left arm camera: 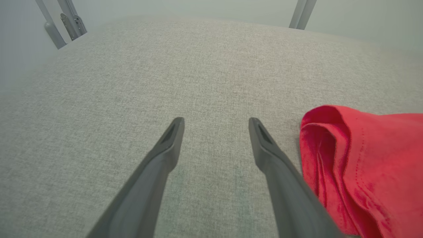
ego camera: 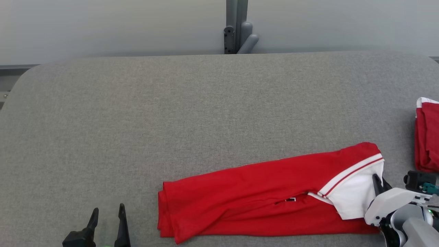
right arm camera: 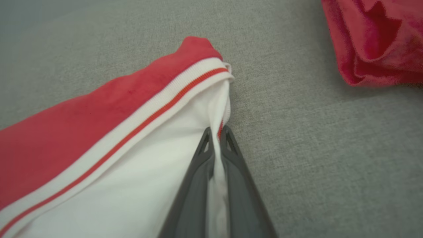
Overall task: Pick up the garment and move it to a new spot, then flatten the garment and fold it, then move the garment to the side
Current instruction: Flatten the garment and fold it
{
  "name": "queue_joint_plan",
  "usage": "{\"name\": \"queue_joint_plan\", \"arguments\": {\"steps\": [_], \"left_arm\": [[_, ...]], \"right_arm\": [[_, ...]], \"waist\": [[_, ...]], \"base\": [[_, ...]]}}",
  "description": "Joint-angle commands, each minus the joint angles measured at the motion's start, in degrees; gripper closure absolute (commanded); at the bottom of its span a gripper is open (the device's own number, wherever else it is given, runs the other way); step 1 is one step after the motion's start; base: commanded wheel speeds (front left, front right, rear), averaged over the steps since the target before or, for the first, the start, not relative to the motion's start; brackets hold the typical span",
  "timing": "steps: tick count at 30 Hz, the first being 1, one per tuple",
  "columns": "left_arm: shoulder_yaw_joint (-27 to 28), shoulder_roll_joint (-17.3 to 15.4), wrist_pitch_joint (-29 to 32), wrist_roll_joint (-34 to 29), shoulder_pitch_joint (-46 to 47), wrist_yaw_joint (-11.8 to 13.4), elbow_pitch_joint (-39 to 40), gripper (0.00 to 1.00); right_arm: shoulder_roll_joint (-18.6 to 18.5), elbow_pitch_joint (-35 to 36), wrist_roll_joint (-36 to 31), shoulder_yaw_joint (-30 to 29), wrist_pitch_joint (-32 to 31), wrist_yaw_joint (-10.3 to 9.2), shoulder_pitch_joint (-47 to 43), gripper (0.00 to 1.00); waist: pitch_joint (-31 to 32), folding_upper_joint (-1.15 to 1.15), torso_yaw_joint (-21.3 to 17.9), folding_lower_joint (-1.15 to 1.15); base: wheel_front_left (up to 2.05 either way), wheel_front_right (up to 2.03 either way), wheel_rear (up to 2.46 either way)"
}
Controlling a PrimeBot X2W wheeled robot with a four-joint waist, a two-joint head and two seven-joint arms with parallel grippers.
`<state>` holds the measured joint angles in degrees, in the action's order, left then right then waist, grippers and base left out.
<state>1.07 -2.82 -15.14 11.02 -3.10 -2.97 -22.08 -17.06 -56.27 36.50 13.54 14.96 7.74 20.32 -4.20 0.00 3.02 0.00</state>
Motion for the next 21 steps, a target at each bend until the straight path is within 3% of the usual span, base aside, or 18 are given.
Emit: {"name": "queue_joint_plan", "arguments": {"steps": [1,6,9,13,21], "left_arm": [[-0.1,-0.2,0.0,0.5,0.2,0.4,0.0,0.00],[-0.7,-0.2,0.0,1.0,-0.6,0.5,-0.5,0.00],[-1.5,-0.2,0.0,1.3,-0.8,0.5,-0.6,0.00],[-2.9,-0.2,0.0,1.6,-0.2,0.4,-0.8,0.00],[-6.7,-0.2,0.0,1.6,1.8,-0.2,-1.4,0.00]], "right_arm": [[0.0,2.0,-0.8,-1.1,0.2,-0.31,-0.7,1.00],[1.2,15.0,-2.8,-0.2,0.2,-0.29,-5.2,1.00],[0.9,23.0,-1.1,6.2,-0.7,-0.27,-7.8,1.00],[-0.9,35.1,2.5,16.8,-7.0,-0.26,-9.2,1.00],[2.3,40.7,4.3,30.3,-14.1,-0.25,-4.1,1.00]], "waist": [[0.4,0.00,-0.7,0.00],[1.5,0.00,-2.3,0.00],[2.1,0.00,-3.0,0.00],[2.6,0.00,-2.6,0.00],[2.1,0.00,2.6,0.00]], "base": [[0.00,0.00,0.00],[0.00,0.00,0.00],[0.00,0.00,0.00],[0.00,0.00,0.00],[0.00,0.00,0.00]]}}
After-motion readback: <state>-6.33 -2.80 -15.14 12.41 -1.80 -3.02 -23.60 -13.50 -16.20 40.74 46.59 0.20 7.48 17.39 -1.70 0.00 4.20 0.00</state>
